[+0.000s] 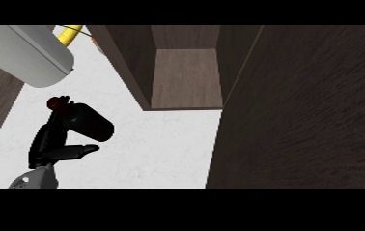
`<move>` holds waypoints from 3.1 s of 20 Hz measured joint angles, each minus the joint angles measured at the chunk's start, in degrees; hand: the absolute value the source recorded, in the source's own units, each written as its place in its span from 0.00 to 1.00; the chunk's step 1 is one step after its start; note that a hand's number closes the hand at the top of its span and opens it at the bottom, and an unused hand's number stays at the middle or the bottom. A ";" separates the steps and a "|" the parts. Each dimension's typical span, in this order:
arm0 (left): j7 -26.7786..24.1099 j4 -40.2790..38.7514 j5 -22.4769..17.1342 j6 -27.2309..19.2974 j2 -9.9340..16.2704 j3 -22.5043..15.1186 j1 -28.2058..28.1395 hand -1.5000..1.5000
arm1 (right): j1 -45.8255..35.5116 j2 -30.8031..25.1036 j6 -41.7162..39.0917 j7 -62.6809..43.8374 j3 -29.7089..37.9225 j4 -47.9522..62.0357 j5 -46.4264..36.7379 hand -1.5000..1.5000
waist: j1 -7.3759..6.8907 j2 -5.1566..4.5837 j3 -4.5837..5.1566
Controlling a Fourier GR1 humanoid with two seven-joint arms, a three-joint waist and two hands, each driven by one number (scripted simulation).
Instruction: Pick up the wine, place it into the cabinet and close the cabinet
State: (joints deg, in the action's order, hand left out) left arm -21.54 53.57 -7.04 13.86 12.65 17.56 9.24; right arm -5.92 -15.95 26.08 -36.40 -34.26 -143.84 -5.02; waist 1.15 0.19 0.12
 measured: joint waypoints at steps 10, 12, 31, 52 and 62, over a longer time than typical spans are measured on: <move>-6.34 -12.79 0.98 2.48 -0.08 -0.35 5.71 0.00 | 1.36 -1.40 1.26 2.13 -1.78 0.21 -0.31 0.00 | 0.04 -0.09 -0.02; -8.75 -14.69 1.35 2.96 0.20 -0.32 5.98 0.00 | 0.59 -1.63 1.47 1.45 -1.50 0.17 -0.36 0.00 | -0.02 -0.09 -0.02; -20.68 -21.03 2.20 3.11 -0.76 -0.89 8.49 1.00 | 4.20 -4.88 2.99 6.09 -3.08 0.08 -0.43 0.00 | -0.25 0.07 -0.08; -13.09 12.56 1.21 4.35 -11.46 -16.81 -10.10 1.00 | 6.35 -8.11 4.99 9.15 -3.46 0.06 -0.08 0.00 | -0.89 0.31 -0.17; -2.11 29.07 -1.71 -4.64 -12.52 -28.32 -14.48 1.00 | 8.37 -9.36 5.12 12.28 -3.20 -0.02 0.36 0.00 | -0.61 0.18 -0.13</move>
State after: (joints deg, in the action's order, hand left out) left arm -23.65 82.64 -8.75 9.21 0.13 -10.76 -5.24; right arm 2.45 -25.31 31.20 -24.12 -37.46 -143.85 -4.66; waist 0.54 0.37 -0.01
